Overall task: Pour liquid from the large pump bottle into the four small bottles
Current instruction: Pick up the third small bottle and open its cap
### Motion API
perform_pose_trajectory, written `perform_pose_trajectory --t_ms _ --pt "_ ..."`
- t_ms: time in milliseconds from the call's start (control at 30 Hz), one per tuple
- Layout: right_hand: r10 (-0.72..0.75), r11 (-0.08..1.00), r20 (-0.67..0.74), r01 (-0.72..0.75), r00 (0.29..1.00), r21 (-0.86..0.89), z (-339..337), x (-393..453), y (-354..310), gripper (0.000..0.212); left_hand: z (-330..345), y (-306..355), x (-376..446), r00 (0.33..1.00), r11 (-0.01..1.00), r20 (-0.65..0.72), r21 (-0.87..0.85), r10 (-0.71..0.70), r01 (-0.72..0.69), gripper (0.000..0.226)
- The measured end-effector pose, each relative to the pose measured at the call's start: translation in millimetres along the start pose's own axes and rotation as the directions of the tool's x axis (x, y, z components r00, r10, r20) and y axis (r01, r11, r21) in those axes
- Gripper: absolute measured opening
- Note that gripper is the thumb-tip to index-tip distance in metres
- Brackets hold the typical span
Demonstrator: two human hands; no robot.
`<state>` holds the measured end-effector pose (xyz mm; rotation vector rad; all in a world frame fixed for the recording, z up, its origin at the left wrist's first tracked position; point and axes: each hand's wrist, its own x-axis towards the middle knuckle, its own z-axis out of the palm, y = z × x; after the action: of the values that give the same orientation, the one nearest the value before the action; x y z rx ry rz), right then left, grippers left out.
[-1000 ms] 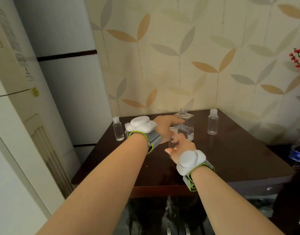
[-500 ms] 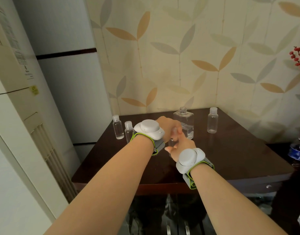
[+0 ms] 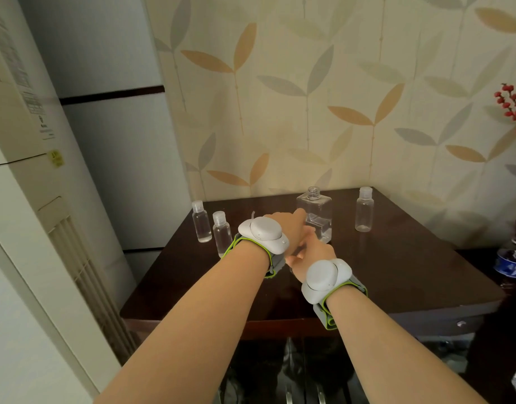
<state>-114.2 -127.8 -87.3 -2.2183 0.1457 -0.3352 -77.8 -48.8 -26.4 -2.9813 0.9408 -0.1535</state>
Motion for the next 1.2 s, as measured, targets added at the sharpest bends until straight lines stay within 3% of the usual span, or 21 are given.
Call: perform_pose_trajectory --t_ms 133,267,433,533,633,767,900,967,1033,1100,1200 --pt "-0.015 0.999 -0.028 0.016 0.999 0.032 1 0 2 0.040 -2 4 -3 1.000 0.999 -0.031 0.045 -0.003 0.004 0.021" --pt "0.031 0.981 -0.029 -0.036 0.999 -0.192 0 0 2 0.028 4 2 -4 0.994 0.998 -0.103 0.055 0.023 -0.018 0.028" --pt "-0.010 0.992 -0.027 0.006 1.000 -0.128 1 0 2 0.024 9 -2 -11 0.995 0.989 -0.069 -0.121 0.075 -0.083 0.051" --pt "-0.011 0.995 -0.031 0.008 0.999 -0.104 1 0 3 0.025 10 -5 -16 0.990 0.925 -0.088 -0.356 0.108 -0.132 0.050" --pt "-0.014 0.995 -0.030 0.011 0.999 -0.095 1 -1 2 0.023 10 -6 -19 0.985 0.880 -0.126 -0.445 0.119 -0.163 0.048" --pt "-0.007 0.997 -0.020 0.006 1.000 -0.072 1 -1 0 0.032 12 -10 -16 0.976 0.948 -0.214 -0.300 0.038 -0.103 0.031" --pt "0.003 0.999 -0.008 -0.003 1.000 -0.044 2 -2 1 0.032 12 -8 -12 0.969 0.994 -0.243 -0.085 0.042 -0.064 0.031" --pt "0.040 0.998 -0.002 -0.040 0.999 -0.041 3 0 2 0.027 7 -7 -8 0.981 1.000 -0.194 -0.015 -0.003 0.000 0.037" --pt "0.090 0.995 0.000 -0.090 0.996 -0.036 3 3 3 0.018 4 -6 -7 0.993 0.996 -0.113 -0.090 -0.031 0.021 0.056" --pt "0.105 0.994 -0.005 -0.105 0.994 -0.029 4 4 4 0.013 -1 -4 -10 0.996 0.950 -0.092 -0.310 0.020 -0.048 0.070" --pt "0.041 0.998 -0.046 -0.043 0.998 -0.038 7 3 6 0.028 -5 -6 -14 0.988 0.884 -0.130 -0.446 0.089 -0.138 0.061"
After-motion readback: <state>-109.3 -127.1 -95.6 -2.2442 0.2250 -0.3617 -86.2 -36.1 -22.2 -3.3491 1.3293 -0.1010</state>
